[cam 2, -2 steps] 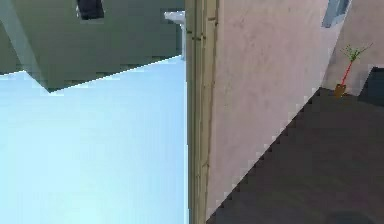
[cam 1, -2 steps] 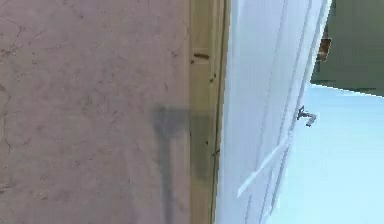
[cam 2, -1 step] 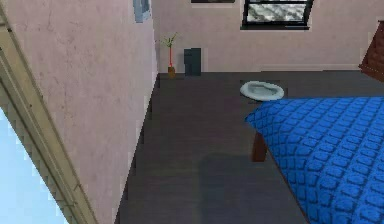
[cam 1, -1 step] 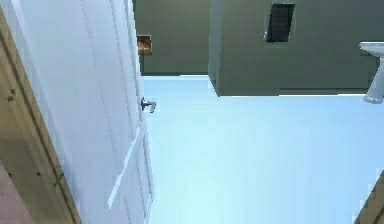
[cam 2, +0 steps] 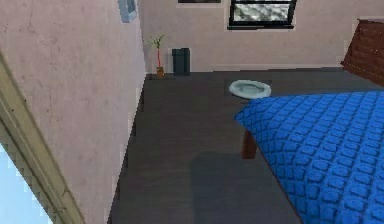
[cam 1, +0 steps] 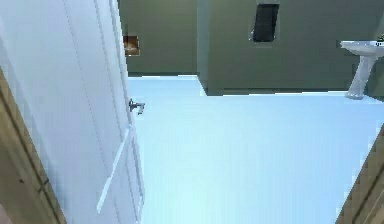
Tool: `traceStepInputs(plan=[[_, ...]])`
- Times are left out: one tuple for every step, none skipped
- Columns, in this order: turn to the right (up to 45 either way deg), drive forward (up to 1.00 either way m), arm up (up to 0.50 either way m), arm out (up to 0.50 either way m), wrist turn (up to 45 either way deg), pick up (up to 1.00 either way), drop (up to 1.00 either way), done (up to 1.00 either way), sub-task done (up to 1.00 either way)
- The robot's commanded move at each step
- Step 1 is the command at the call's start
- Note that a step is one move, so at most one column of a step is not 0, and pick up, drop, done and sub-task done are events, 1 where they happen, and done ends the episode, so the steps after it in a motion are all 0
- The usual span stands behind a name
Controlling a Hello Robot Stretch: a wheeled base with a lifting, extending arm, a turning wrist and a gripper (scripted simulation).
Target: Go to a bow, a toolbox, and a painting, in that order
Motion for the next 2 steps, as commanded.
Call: traceStepInputs(plan=[[0.0, 1.00, 0.00, 0.00, 0.0, 0.00, 0.00, 0.00, 0.00], [-3.0, 0.00, 0.00, 0.00, 0.0, 0.00, 0.00, 0.00, 0.00]])
